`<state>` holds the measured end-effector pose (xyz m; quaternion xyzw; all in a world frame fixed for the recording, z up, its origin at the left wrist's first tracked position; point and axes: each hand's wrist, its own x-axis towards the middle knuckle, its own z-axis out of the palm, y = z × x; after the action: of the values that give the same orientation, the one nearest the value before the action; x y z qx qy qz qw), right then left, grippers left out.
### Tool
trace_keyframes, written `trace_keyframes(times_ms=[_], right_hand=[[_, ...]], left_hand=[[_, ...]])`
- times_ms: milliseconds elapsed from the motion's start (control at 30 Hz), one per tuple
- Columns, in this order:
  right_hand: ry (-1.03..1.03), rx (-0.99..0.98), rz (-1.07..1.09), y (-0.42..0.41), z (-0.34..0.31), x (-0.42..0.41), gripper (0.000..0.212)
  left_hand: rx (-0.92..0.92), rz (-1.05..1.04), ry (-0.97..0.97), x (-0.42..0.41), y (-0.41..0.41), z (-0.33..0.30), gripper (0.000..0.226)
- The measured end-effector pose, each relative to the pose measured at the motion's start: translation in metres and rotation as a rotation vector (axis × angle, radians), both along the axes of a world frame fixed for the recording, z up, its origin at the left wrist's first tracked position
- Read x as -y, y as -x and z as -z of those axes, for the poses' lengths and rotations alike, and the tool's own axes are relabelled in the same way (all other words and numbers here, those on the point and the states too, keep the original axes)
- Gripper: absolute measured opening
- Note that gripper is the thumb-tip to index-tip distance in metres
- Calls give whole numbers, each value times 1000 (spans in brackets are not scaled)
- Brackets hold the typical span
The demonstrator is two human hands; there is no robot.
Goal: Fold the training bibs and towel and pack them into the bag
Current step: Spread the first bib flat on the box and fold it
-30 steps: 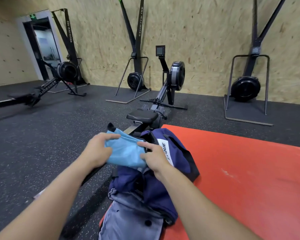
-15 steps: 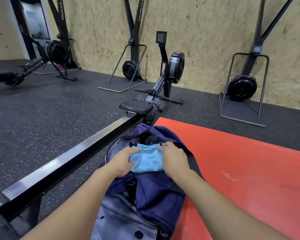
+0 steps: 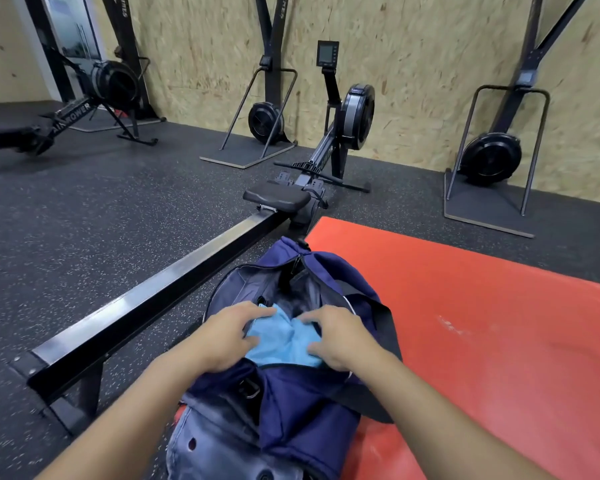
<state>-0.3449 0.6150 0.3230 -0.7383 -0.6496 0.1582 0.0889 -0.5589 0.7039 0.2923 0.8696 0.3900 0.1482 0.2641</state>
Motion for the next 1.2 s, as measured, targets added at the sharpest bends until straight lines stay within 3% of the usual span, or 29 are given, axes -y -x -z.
trace_keyframes(times_ms=[100,233,333,433,533,667,933,1100,1200], right_hand=[[-26,-176,-13,25,0,16,60],[148,-30,-34,29,4,29,59],[218,103,-91,29,3,38,53],[47,111,-74,31,3,39,43],[-262,-22,-46,39,17,38,30],[-227,-96,-96,53,50,48,38],[-165,-106,-219,43,95,65,79],[-189,-149,-253,38,102,72,64],[-191,-33,-221,45,104,72,62]], left_hand=[[-79,-64,-53,2,17,-10,60],[-292,-55,-37,14,32,-18,51],[-495,-56,-148,24,32,-20,44],[-315,-9,-486,23,25,-6,30],[-116,102,-456,24,24,17,34],[-2,106,-299,32,42,54,46],[7,127,-323,50,62,85,62],[2,123,-310,54,63,88,66],[-8,126,-295,53,64,87,66]])
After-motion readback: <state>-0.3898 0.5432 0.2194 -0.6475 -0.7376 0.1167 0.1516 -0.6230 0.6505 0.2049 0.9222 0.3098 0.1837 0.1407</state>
